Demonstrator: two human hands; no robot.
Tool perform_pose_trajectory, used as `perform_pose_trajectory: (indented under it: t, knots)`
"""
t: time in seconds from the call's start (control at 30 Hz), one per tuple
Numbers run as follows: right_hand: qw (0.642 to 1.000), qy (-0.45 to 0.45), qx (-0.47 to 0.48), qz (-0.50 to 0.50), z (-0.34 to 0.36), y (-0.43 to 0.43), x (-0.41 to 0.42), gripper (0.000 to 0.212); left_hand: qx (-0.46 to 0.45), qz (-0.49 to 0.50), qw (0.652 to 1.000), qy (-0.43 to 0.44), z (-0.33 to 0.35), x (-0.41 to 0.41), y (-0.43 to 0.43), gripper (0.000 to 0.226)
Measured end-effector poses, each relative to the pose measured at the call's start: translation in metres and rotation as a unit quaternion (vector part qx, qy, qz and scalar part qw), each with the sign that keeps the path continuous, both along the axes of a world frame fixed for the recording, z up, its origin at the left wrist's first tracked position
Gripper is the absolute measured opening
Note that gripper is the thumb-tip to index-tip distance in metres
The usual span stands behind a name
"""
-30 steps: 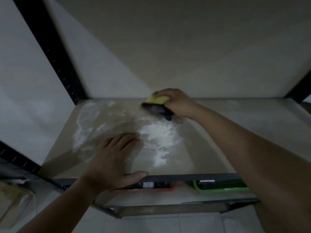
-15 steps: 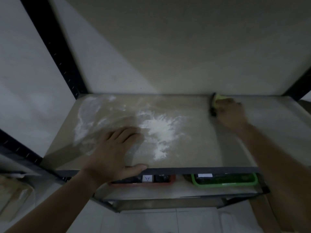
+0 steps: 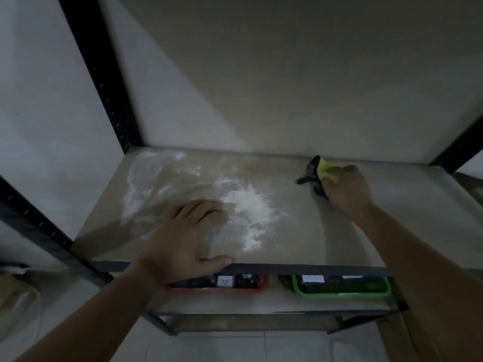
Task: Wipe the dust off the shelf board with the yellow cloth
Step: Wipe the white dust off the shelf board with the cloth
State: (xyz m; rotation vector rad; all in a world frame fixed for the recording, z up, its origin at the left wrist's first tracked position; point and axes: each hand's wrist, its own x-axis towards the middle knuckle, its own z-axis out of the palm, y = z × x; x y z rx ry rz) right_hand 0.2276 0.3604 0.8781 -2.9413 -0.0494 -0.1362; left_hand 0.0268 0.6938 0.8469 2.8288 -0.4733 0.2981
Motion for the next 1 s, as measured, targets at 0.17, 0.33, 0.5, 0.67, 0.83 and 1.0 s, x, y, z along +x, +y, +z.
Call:
perform_pose_trajectory:
  t: [0.17,0.33,0.5,0.67,0.83,1.0]
  knots:
    - [0.984,-0.081,0.076,0.140,-0.018,0.108,-0.052,0.046,0.002,0.000,1.000,-0.001,0.000,0.001,0.000,0.084]
    - [0.966,-0.046,0.097,0.234,0.000,0.121,-0.013,0.044,-0.001,0.000,1.000,-0.001,0.001,0.001,-0.001,0.086]
    - [0.992,0.041,-0.077,0.094,-0.001,0.082,0.039,0.041,0.000,0.005,1.000,0.011,0.001,0.002,-0.001,0.088]
    - [0.957,0.013,-0.086,0.276,-0.010,0.159,0.020,0.059,0.008,0.005,1.000,0.006,0.001,0.001,-0.001,0.087]
    - [0.941,0.088,-0.003,0.328,0.030,0.177,0.031,0.034,0.006,0.003,1.000,-0.004,0.002,0.001,-0.002,0.085]
    - [0.950,0.031,-0.045,0.306,0.011,0.191,0.022,0.024,0.014,0.004,1.000,-0.008,-0.001,0.003,-0.001,0.086]
